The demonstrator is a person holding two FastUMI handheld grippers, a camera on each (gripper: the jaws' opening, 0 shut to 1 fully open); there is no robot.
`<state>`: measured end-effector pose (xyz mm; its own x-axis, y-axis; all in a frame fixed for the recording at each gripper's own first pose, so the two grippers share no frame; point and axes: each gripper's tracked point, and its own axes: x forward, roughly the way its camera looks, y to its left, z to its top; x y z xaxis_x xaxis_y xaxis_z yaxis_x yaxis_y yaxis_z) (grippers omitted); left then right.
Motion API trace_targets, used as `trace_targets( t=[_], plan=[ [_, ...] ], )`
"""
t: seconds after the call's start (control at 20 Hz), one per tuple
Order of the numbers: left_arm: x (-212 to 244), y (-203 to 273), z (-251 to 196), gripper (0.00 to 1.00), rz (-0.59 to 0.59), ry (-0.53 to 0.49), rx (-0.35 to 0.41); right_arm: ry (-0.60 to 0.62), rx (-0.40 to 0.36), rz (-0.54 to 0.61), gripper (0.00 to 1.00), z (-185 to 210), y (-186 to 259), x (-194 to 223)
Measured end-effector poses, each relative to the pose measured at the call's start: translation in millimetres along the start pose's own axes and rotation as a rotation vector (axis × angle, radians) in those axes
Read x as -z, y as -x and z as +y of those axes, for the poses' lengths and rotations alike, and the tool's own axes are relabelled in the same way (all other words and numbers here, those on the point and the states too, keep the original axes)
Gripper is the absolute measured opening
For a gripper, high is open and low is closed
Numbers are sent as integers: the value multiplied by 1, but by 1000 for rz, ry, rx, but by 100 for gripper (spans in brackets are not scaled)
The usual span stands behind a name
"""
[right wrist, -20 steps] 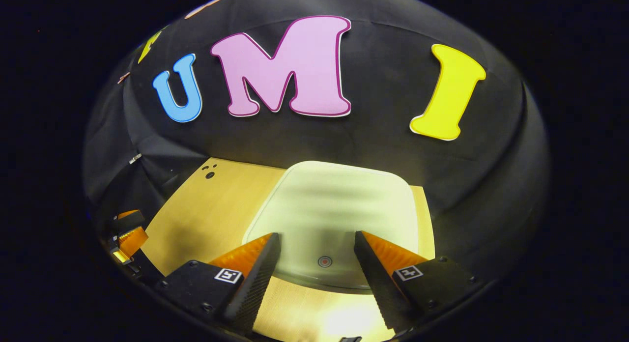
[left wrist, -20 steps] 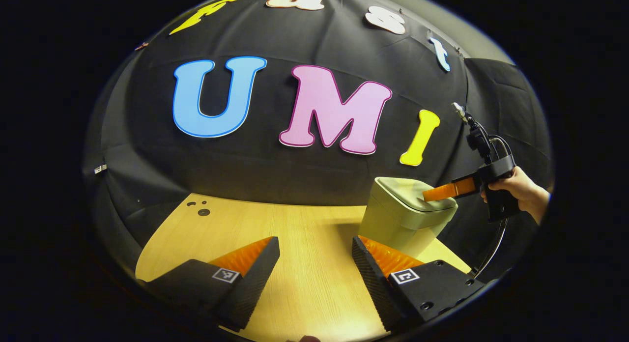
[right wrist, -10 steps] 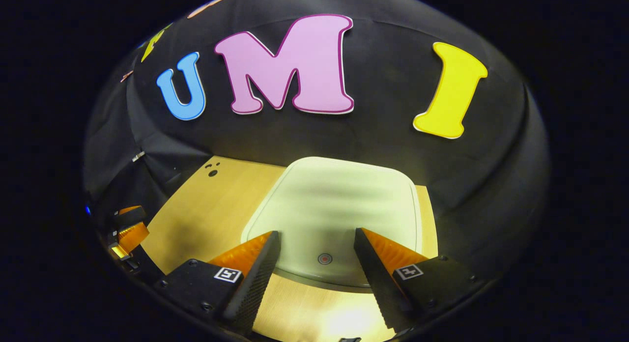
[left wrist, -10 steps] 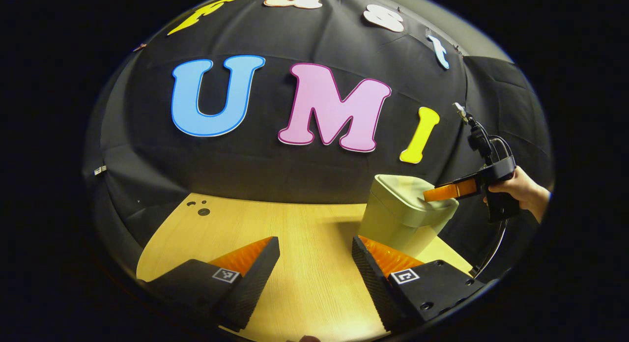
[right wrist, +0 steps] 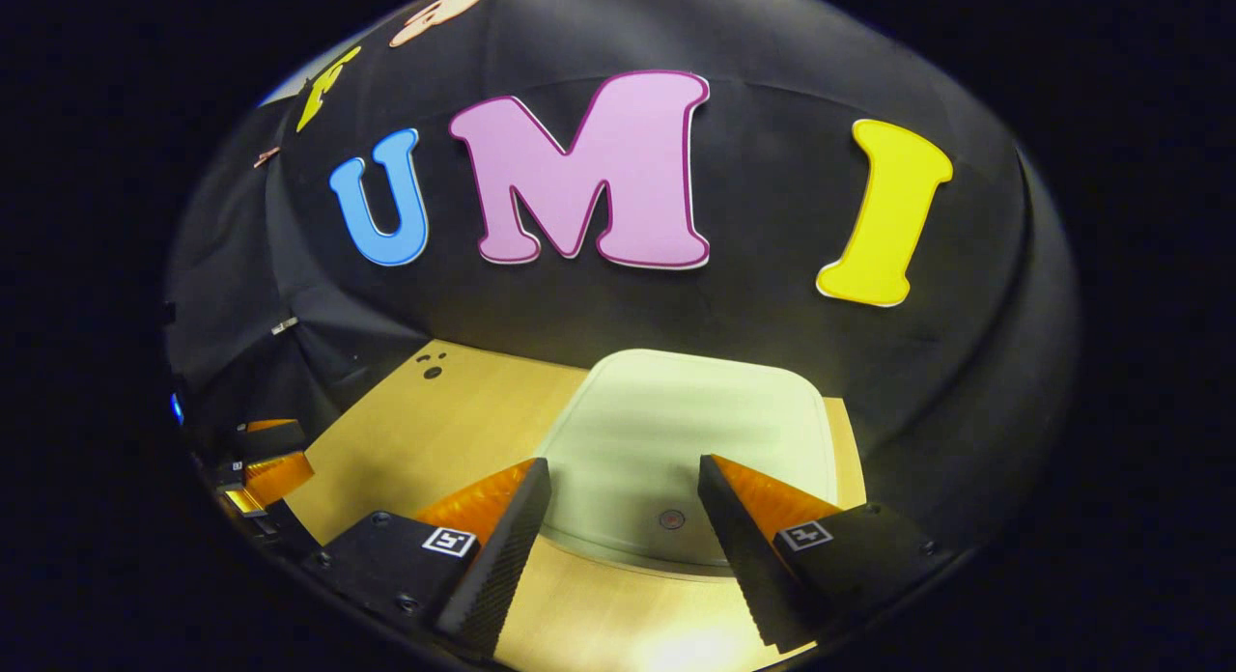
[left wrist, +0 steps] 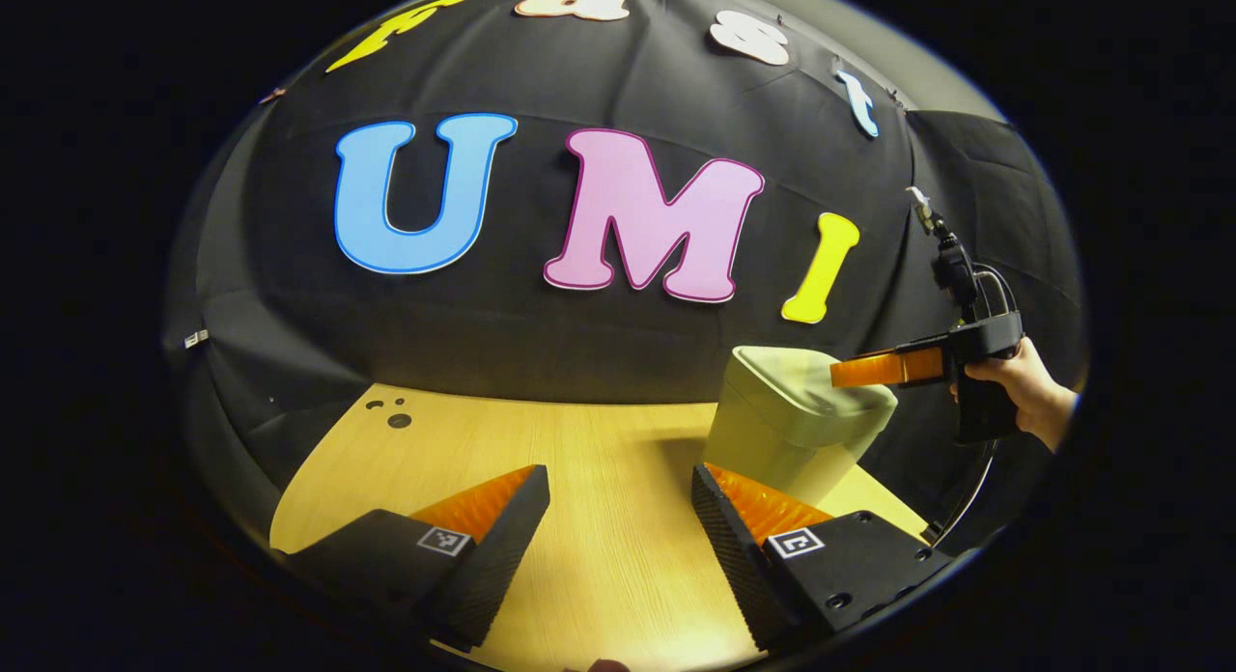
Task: Press the lid of the desktop garbage bin to open it, pick up the crumpled paper on the desktop and throw it into the bin, then pick up the pop can on the desktop and drop it into the bin, and finally close the garbage bin lid.
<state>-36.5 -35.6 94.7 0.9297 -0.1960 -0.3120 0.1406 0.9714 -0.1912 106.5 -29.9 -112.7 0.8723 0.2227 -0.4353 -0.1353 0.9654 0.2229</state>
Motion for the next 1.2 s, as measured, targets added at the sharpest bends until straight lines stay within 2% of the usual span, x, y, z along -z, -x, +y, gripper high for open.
trace_targets(
  t=[0.25, 0.65, 0.85, 1.2],
  plan=[
    [-4, 1, 3, 96, -19, -3, -4, -8, -6, -102, 97, 21, 30, -16],
    [-12, 3, 3, 96, -47, -9, -5, -25, -14, -196, 97, 48, 65, -10],
    [-16, 5, 1, 96, -61, -20, -9, -41, -21, -216, 97, 59, 79, -2],
    [-23, 7, -7, 96, -77, -29, 0, -11, -16, -185, 97, 68, 92, 26]
  ],
)
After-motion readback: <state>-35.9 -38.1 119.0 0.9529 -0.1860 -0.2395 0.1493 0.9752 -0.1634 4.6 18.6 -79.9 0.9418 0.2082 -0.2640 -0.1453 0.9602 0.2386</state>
